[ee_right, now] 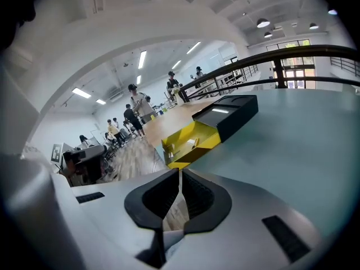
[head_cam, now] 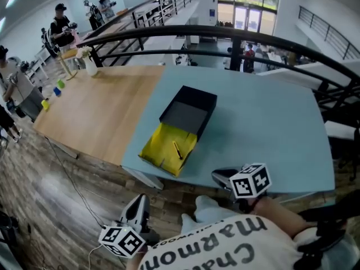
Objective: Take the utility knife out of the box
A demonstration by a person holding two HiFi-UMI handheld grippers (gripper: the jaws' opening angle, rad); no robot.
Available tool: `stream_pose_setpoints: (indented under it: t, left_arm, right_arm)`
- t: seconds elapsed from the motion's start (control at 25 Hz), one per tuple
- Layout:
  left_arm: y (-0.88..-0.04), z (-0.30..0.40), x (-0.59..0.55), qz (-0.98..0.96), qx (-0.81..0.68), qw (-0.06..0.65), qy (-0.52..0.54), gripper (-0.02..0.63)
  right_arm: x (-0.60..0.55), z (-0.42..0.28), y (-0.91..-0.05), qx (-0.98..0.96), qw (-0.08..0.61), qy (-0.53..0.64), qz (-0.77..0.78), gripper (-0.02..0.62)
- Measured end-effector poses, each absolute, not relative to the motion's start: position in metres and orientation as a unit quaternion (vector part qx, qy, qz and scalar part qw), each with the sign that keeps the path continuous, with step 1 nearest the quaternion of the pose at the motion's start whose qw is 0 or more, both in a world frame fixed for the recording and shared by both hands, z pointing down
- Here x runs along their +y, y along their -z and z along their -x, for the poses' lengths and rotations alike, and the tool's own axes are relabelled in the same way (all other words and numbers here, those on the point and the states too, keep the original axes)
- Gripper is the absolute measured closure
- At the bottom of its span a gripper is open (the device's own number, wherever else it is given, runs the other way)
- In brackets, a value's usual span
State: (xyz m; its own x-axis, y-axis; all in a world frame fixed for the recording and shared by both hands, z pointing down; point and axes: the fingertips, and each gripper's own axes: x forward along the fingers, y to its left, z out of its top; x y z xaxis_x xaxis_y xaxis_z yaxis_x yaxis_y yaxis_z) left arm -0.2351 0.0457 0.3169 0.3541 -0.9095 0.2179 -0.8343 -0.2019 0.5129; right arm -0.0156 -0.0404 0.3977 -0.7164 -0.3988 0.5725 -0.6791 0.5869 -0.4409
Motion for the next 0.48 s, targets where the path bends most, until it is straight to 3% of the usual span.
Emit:
stream_pose_setpoints:
  t: [0.48]
  left_arm:
    - [-0.338, 0.217, 0.011, -0.777, -0.552, 0.303, 0.011, 0.604]
  right_arm:
    - [-0.073, 0.000, -0.418, -0.847, 0.228, -0.350, -0.328, 0.554]
